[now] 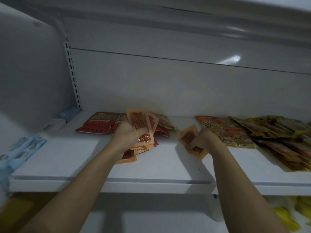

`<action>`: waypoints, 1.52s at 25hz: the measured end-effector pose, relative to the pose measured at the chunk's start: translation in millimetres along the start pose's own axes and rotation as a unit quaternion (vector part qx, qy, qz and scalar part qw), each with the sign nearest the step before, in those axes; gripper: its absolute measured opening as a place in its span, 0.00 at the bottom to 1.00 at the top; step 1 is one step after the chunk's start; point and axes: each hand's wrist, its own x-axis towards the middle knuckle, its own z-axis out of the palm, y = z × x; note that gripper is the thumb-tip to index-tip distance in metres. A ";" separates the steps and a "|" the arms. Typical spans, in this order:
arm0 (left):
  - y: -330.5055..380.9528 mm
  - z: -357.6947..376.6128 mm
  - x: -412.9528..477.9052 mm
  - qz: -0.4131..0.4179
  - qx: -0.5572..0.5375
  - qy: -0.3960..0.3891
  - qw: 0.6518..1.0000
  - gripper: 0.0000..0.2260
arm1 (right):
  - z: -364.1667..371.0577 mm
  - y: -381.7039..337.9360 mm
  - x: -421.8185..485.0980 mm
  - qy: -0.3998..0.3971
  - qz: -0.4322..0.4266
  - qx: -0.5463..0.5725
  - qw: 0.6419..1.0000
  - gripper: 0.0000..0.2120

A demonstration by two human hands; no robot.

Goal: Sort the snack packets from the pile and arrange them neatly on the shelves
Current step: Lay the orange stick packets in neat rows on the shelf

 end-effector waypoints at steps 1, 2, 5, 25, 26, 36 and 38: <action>-0.5 -3.4 -1.9 -0.002 -0.012 0.006 1.000 0.09 | 1.5 3.7 -2.2 0.035 -0.009 0.000 0.999 0.18; -1.3 -8.0 -3.5 -0.002 -0.025 0.018 1.000 0.09 | 1.3 5.5 -6.3 0.088 -0.033 0.000 0.996 0.17; 4.0 -28.6 -7.9 -0.014 -0.072 0.080 0.994 0.09 | -0.3 -19.3 -28.1 0.259 -0.186 0.132 0.939 0.15; -24.1 -104.0 -52.5 -0.142 0.060 0.110 0.982 0.03 | 107.0 -110.8 -107.3 0.098 -0.364 -0.141 0.915 0.18; -23.8 -103.0 -52.6 -0.139 0.059 0.108 0.983 0.03 | 109.4 -109.6 -110.3 0.097 -0.380 -0.153 0.907 0.18; -18.8 -111.6 -58.8 -0.206 0.042 0.058 0.976 0.04 | 116.2 -120.5 -110.2 0.047 -0.356 -0.034 0.933 0.16; -19.1 -109.3 -55.2 -0.197 0.037 0.047 0.979 0.05 | 124.5 -130.4 -106.2 0.013 -0.343 0.030 0.939 0.15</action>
